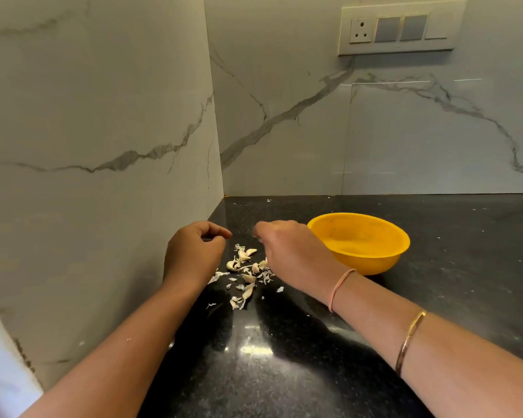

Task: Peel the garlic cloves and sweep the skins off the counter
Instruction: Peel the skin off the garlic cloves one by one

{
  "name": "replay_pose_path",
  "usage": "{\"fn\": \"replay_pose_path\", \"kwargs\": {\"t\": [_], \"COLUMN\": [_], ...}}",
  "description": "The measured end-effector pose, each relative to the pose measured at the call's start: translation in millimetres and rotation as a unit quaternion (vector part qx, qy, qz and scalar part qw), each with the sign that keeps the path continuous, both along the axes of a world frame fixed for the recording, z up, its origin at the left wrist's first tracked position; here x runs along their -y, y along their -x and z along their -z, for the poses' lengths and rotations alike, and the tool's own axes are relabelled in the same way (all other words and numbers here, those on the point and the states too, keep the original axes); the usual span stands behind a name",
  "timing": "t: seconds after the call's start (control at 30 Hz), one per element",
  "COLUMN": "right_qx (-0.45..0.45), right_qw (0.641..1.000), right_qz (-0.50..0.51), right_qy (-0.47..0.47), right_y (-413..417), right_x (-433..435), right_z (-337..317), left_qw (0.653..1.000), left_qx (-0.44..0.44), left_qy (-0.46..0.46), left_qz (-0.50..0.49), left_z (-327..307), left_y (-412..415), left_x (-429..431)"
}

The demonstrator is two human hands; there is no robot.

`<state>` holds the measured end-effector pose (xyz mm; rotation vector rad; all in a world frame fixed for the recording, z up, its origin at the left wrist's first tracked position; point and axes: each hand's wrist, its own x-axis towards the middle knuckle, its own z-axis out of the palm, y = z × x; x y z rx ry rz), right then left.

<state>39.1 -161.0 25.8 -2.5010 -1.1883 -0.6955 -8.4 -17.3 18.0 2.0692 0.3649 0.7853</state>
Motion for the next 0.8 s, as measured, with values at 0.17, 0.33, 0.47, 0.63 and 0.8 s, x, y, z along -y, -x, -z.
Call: {"fn": "replay_pose_path", "kwargs": {"t": [0.17,0.33,0.47,0.63,0.8], "right_qx": [-0.103,-0.209,-0.192,-0.131,-0.095], "right_qw": [0.994,0.978,0.981,0.991,0.988], "right_qz": [0.025,0.008,0.011,0.021,0.002], "right_qy": [-0.028,0.016,0.01,-0.019,-0.125], "right_y": [-18,-29,-30,-24,-10], "right_x": [-14,-29,-28,-21,-13], "right_z": [7,15,19,19,10], "left_qw": [0.999,0.999,0.999,0.999,0.994], "left_qx": [0.003,0.002,0.01,0.006,-0.037], "left_qy": [-0.024,-0.038,-0.037,-0.027,-0.037], "left_qz": [-0.024,-0.008,0.01,0.017,0.098], "left_z": [1,6,6,5,4], "left_y": [-6,-12,-14,-12,-8], "left_x": [-4,-4,-3,-3,-2]}}
